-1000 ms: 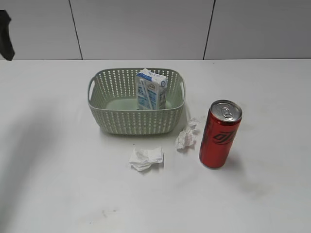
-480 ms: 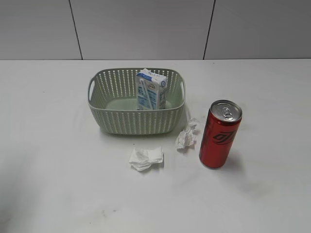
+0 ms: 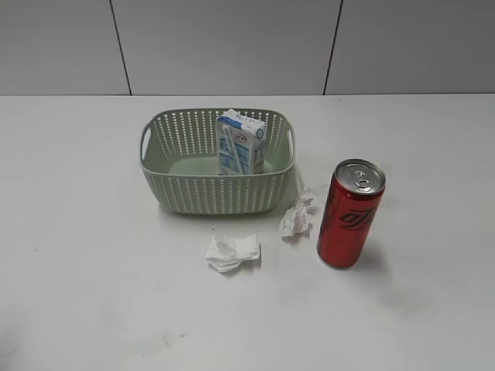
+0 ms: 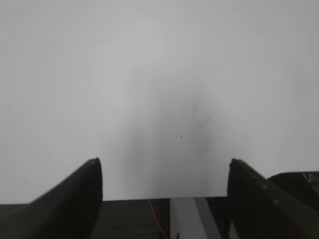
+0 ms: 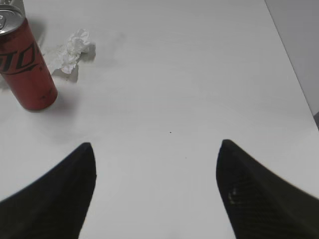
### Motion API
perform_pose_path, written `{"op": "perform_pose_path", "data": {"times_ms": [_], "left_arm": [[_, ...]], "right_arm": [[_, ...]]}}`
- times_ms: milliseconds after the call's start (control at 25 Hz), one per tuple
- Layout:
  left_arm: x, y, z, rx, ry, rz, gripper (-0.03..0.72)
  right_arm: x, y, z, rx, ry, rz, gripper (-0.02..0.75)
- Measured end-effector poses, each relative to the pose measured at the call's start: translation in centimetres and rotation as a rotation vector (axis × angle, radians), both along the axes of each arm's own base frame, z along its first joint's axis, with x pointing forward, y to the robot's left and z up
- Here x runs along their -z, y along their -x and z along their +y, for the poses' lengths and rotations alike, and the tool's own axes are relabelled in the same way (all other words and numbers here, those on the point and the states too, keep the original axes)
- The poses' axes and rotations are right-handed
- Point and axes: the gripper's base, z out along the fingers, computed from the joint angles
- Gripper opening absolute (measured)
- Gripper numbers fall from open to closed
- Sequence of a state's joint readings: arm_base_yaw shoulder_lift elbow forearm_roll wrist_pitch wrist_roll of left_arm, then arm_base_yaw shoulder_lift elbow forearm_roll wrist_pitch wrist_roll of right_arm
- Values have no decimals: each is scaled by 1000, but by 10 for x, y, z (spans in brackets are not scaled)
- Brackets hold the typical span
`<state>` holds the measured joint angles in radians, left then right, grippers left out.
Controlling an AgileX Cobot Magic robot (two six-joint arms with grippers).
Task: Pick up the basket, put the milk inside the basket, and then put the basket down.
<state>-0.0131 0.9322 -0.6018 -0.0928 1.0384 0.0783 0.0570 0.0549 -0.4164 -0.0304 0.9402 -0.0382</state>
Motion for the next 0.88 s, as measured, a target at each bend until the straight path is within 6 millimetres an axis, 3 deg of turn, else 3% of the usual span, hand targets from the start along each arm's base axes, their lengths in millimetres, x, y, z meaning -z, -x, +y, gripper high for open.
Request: {"op": "perform_pose_path", "data": {"times_ms": [160, 880], "left_arm": [[4, 22, -2, -7, 26, -57, 589], [-33, 106, 1, 0, 14, -611, 589]], "right_arm": [[0, 0, 0, 1, -1, 0, 589], [0, 0, 0, 1, -2, 0, 589]]}}
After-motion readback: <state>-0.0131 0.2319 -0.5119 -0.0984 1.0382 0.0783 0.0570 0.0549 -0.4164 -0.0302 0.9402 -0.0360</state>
